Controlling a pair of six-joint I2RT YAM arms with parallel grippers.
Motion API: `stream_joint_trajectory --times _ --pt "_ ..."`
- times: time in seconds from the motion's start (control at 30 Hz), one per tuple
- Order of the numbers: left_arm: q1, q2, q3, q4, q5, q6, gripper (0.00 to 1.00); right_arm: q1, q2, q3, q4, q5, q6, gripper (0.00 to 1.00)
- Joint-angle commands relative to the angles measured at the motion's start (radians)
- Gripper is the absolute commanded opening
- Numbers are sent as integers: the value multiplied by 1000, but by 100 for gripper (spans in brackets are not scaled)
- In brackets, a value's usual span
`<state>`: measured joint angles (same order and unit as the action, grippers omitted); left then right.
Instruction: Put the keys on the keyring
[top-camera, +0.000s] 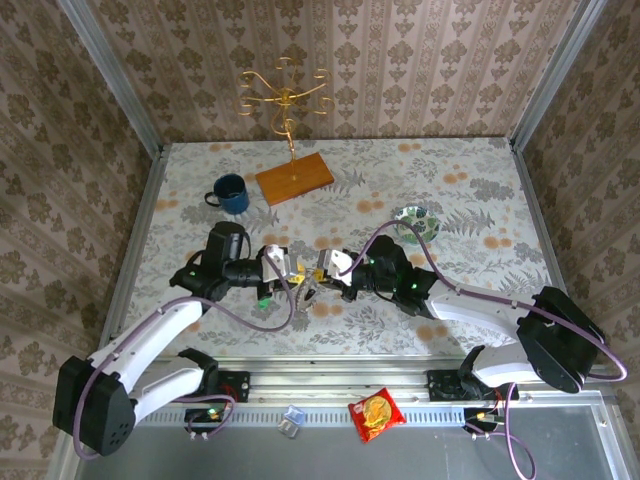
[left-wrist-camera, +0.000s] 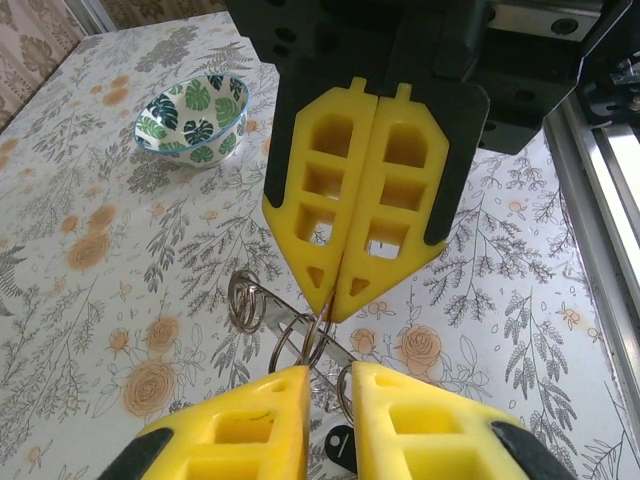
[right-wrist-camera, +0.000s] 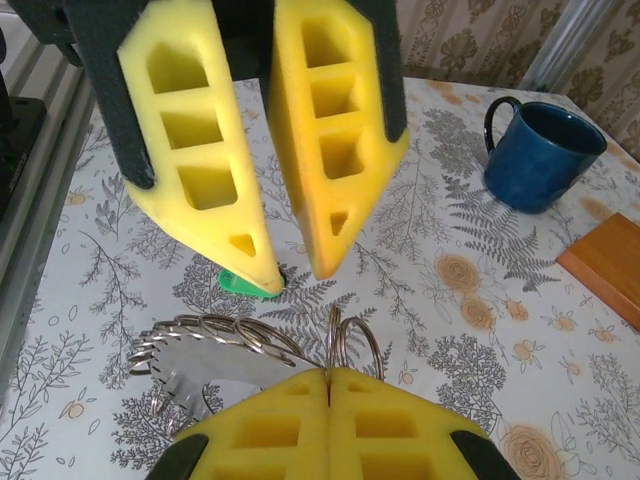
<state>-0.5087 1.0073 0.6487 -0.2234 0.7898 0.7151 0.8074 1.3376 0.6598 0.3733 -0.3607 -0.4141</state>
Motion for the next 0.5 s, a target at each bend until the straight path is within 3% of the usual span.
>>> stream_joint_trajectory --times 0.0,0.23,0.47 --pt "1 8 32 21 13 36 20 -5 -31 41 4 -33 -12 0" --pt "-24 12 25 42 -48 31 25 -4 -31 41 6 -44 -11 0" --pt "-53 36 27 45 -15 29 20 -4 -31 46 4 -43 -6 0"
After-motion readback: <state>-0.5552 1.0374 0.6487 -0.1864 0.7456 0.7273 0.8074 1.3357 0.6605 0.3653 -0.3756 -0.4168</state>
